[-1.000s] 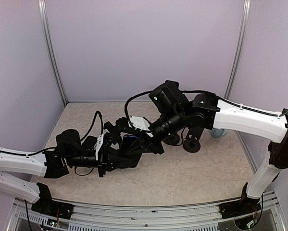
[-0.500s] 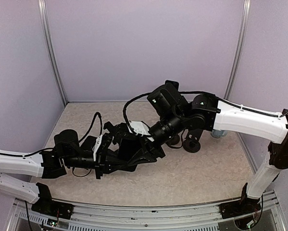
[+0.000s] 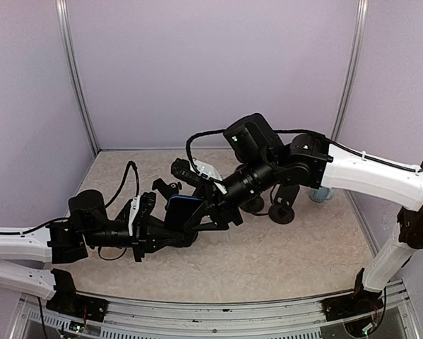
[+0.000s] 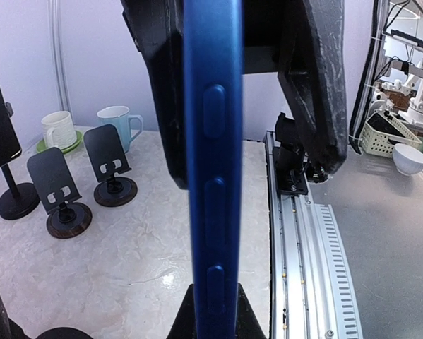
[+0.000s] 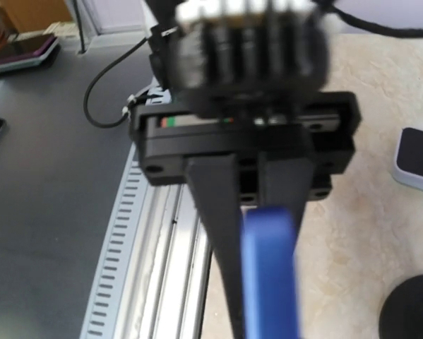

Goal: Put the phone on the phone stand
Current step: Pass from the right arm to the left, then pass from the left arm to the right

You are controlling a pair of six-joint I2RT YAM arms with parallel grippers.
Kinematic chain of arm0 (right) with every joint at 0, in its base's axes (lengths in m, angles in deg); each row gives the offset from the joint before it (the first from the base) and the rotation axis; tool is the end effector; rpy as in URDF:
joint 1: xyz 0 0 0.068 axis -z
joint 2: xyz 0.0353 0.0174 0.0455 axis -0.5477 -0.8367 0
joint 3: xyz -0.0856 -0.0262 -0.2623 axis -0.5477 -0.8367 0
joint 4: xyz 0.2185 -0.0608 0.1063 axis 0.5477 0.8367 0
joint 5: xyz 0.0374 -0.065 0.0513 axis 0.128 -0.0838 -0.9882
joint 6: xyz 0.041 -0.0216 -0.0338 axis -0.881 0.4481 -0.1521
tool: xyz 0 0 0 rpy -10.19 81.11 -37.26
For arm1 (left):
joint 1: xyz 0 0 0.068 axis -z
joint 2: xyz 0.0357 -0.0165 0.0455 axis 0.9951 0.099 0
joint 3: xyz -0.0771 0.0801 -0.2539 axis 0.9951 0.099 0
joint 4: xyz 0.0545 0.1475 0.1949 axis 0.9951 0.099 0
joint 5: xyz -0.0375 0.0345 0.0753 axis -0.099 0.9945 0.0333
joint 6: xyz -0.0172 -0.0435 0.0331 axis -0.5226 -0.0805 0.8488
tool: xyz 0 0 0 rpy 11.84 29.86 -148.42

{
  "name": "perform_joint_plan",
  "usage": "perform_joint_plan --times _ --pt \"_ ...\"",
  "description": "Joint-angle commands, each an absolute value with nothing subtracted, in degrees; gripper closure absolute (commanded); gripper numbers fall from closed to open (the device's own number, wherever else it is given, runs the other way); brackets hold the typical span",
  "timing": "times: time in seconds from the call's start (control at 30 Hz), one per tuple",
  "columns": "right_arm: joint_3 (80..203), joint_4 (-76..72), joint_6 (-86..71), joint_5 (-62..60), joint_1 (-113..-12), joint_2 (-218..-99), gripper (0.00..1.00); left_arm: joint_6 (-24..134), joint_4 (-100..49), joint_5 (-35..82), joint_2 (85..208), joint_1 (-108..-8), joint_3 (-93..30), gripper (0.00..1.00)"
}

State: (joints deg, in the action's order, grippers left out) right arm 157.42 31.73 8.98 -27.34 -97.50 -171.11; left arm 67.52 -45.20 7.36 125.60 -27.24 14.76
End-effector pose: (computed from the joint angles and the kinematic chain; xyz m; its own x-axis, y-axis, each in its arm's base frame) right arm 0.1350 0.3321 0.3693 -0.0976 -0.5236 -0.8463 -0.9734 -0.1270 0.1909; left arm 0.0988 -0.1834 0.2588 -0.0531 0.1054 -0.9930 0.9884 0.1474 -0.0373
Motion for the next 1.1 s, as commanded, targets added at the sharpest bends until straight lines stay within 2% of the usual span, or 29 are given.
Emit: perform_joint_plan --times 0.0,0.17,0.4,0.73,1.07 --pt "160.7 30.7 3.5 -25.1 -97.1 -168.4 0.56 68.4 -45.3 8.8 124.9 -26.5 15.1 1.0" --pt "161.8 33.1 4.0 -24.6 -97.0 -169.1 0.63 68.2 -45.6 8.7 124.5 -26.1 15.7 1.0" --pt "160.4 30.5 6.0 -21.0 -96.6 -167.0 0.64 67.9 -45.9 7.3 125.6 -25.5 16.0 1.0" --pt "157.3 29.7 6.2 -23.7 -96.6 -167.3 0.64 67.4 -47.7 8.2 124.6 -25.3 16.9 1.0" --pt "149.5 20.5 2.1 -24.3 -96.4 -165.8 0.65 67.1 -49.1 8.8 123.8 -25.2 17.9 1.0"
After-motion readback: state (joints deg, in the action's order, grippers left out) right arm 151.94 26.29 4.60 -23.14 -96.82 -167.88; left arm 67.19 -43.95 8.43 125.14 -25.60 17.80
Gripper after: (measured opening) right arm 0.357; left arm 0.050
